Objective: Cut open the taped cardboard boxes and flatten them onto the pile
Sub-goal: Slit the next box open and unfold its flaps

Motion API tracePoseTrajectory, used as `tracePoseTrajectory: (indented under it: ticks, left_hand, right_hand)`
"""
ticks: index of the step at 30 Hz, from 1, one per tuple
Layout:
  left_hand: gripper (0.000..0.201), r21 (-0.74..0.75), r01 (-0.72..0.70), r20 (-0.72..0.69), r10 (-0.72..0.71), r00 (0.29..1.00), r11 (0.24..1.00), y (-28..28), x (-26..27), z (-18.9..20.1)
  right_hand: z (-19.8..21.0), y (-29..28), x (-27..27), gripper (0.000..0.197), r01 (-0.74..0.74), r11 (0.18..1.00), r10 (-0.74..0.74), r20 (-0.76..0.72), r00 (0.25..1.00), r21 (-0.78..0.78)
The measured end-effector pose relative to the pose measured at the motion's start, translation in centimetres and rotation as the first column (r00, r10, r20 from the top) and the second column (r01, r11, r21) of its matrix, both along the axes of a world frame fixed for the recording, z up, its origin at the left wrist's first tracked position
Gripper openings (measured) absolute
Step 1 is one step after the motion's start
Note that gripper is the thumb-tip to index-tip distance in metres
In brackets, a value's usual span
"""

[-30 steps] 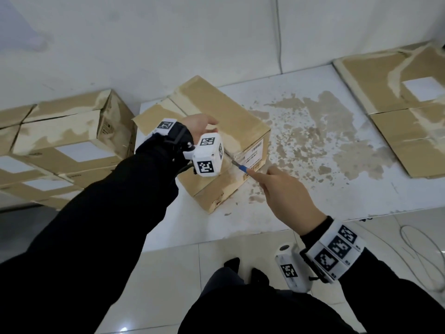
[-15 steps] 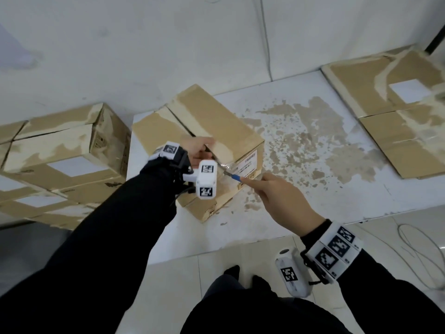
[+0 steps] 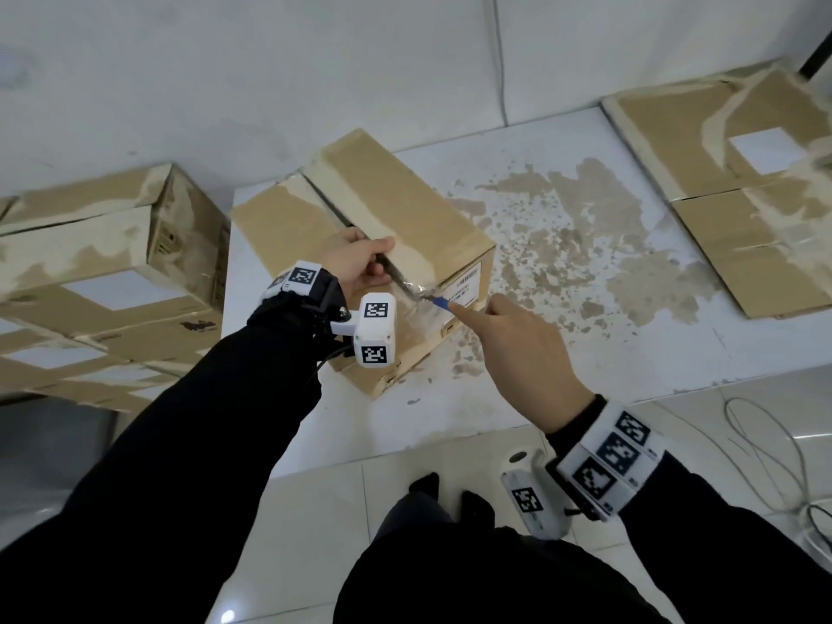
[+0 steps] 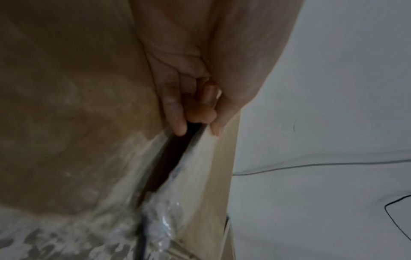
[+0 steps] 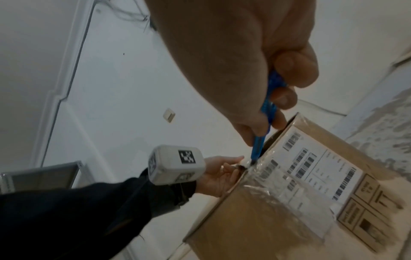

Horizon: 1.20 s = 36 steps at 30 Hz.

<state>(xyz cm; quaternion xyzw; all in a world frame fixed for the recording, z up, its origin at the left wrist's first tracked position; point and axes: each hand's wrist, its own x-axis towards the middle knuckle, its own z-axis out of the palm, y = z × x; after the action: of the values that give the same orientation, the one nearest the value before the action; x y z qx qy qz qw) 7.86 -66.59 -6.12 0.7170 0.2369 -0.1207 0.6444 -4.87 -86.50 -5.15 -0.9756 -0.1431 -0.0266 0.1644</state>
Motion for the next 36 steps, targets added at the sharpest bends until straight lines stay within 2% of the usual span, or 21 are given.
tracePoseTrajectory:
  ticks: [2,6,8,11,14,15,17,19,22,25,27,28,29,30,31,33,35,36]
  left_hand:
    - [0.04,0.002,0.029,0.004,-0.029,1.0,1.0,-0.1,-0.2,-0.2]
    - [0.039,0.011,0.064,-0.012,-0.064,0.998,0.998,-0.3,-0.4,-0.1]
    - [0.038,-0.011,0.063,-0.008,-0.063,0.998,0.998,-0.2,-0.3,0.1]
    - [0.038,0.0,0.069,0.002,-0.069,0.998,0.998,-0.3,-0.5,0.2]
    - [0.035,0.026,0.078,0.005,-0.078,0.997,0.997,-0.5,-0.8,0.4]
    - [0.033,0.033,0.082,0.006,-0.082,0.997,0.996,-0.5,-0.9,0.5]
    - [0.028,0.073,0.132,0.003,-0.133,0.991,0.989,-0.3,-1.1,1.2]
    - [0.02,0.178,0.264,-0.022,-0.265,0.964,0.948,0.0,-1.2,2.3]
    - [0.017,0.351,0.522,-0.126,-0.513,0.849,0.778,0.3,-1.2,4.3]
    - [0.019,0.436,0.723,-0.299,-0.671,0.678,0.537,0.3,-1.1,6.2]
    - [0.024,0.509,0.8,-0.44,-0.703,0.559,0.317,0.3,-0.7,7.3]
    - [0.027,0.569,0.805,-0.51,-0.694,0.508,0.171,0.3,-0.6,7.8]
    - [0.03,0.626,0.779,-0.564,-0.677,0.473,0.023,0.4,-0.4,8.2]
    - [0.031,0.669,0.738,-0.594,-0.661,0.458,-0.09,0.5,-0.2,8.6]
    - [0.031,0.698,0.7,-0.608,-0.643,0.466,-0.152,0.6,0.0,8.7]
    - [0.028,0.743,0.639,-0.606,-0.604,0.518,-0.197,0.8,0.0,8.4]
    - [0.03,0.796,0.569,-0.561,-0.603,0.567,-0.206,0.9,0.0,7.4]
    - [0.037,0.817,0.548,-0.526,-0.617,0.585,-0.177,1.0,-0.1,6.7]
  right_hand:
    - [0.2,0.3,0.5,0.067,0.022,0.999,-0.022,0.028,0.999,-0.029]
    - [1.5,-1.5,0.0,0.058,-0.008,0.998,0.003,-0.067,0.998,-0.062]
    - [1.8,-2.0,-0.9,0.054,-0.058,0.998,0.055,-0.098,0.994,-0.025]
    - [1.6,-0.7,-0.9,0.059,-0.099,0.995,0.102,-0.123,0.987,0.03]
    - [1.4,-0.4,-0.3,0.058,-0.013,0.999,0.011,-0.07,0.998,-0.038]
    - [1.8,-1.2,-0.2,0.054,0.016,0.999,-0.019,-0.092,0.996,-0.031]
    - [2.6,-3.4,-0.1,0.044,0.034,0.995,-0.014,-0.209,0.978,0.092]
    - [3.5,-5.7,-0.1,0.039,0.075,0.953,0.024,-0.319,0.947,0.295]
    - [3.5,-7.8,0.9,0.034,0.196,0.84,-0.059,-0.274,0.96,0.505]
    - [3.2,-8.4,2.4,0.026,0.237,0.828,-0.145,-0.214,0.966,0.509]
    - [2.6,-8.7,3.4,0.025,0.27,0.818,-0.213,-0.168,0.962,0.509]
    - [2.1,-8.8,3.9,0.025,0.29,0.821,-0.249,-0.148,0.957,0.493]
    - [1.6,-8.8,4.3,0.025,0.313,0.82,-0.276,-0.147,0.95,0.479]
    - [1.1,-8.7,4.6,0.025,0.339,0.804,-0.286,-0.182,0.941,0.488]
    - [0.5,-8.5,4.7,0.024,0.375,0.759,-0.269,-0.268,0.925,0.533]
    - [-0.4,-7.4,4.2,0.024,0.487,0.593,-0.152,-0.505,0.85,0.641]
    - [-0.9,-5.8,2.9,0.026,0.56,0.451,-0.048,-0.608,0.793,0.695]
    - [-1.0,-5.2,2.4,0.026,0.565,0.4,-0.013,-0.612,0.79,0.722]
